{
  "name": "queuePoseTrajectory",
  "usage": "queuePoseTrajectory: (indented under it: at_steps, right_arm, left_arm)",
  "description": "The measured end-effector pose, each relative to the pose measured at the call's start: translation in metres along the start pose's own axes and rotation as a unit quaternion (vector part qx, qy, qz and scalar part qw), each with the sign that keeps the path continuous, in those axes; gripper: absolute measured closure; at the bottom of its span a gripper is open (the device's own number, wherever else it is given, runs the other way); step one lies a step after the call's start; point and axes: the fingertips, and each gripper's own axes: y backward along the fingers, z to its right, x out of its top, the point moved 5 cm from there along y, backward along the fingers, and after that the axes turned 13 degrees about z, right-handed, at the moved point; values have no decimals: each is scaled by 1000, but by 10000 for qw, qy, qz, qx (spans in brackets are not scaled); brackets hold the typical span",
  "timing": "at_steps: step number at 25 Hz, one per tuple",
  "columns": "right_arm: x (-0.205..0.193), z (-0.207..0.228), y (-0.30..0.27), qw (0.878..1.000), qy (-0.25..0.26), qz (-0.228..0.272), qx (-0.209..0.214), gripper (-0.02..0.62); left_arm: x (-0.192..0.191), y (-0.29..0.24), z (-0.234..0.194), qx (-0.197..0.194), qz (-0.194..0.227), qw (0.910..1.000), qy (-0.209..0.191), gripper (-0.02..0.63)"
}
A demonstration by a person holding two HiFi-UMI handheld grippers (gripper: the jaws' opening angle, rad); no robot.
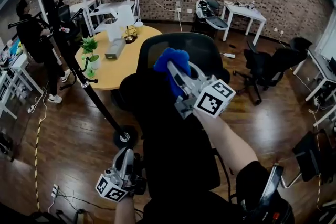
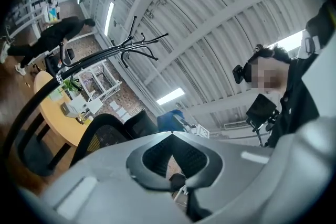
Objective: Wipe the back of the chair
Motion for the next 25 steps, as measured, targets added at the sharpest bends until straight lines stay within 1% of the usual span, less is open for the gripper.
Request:
queuePoseTrajectory:
  at_steps: [2,3,5,8,10,14,17,19,22,25]
  right_arm:
    - [-25,13,-36,9990,-109,-350,-252,557]
    - [-37,18,-52,9980,-33,-534,-332,557]
    - [-57,28,-76,9946,311,-904,-413,557]
    - [-77,46,-91,9866,640,-1340,-670,557]
    - [-77,60,-90,9826,782,-1428,-893,557]
    - [-57,97,-68,9755,951,-1378,-1428,557]
    - [-25,134,-30,9702,844,-1145,-1964,557]
    - [2,150,0,9671,787,-937,-2231,557]
    - [37,153,36,9645,872,-672,-2402,557]
    - [57,154,60,9606,973,-477,-2559,557]
  left_arm:
    - [2,5,-1,89,15,9999,-55,614]
    - [4,6,-2,135,29,9999,-87,614]
    - [6,7,-2,202,85,9997,-135,614]
    - [9,8,-1,257,137,9993,-227,614]
    - [10,7,-3,282,140,9991,-283,614]
    - [9,6,-9,299,56,9991,-287,614]
    - [-1,-2,-10,209,-82,9995,-219,614]
    - [-10,-10,-11,112,-210,9996,-136,614]
    - [-23,-23,-14,-35,-440,9990,6,614]
    - [-34,-34,-14,-153,-585,9981,101,614]
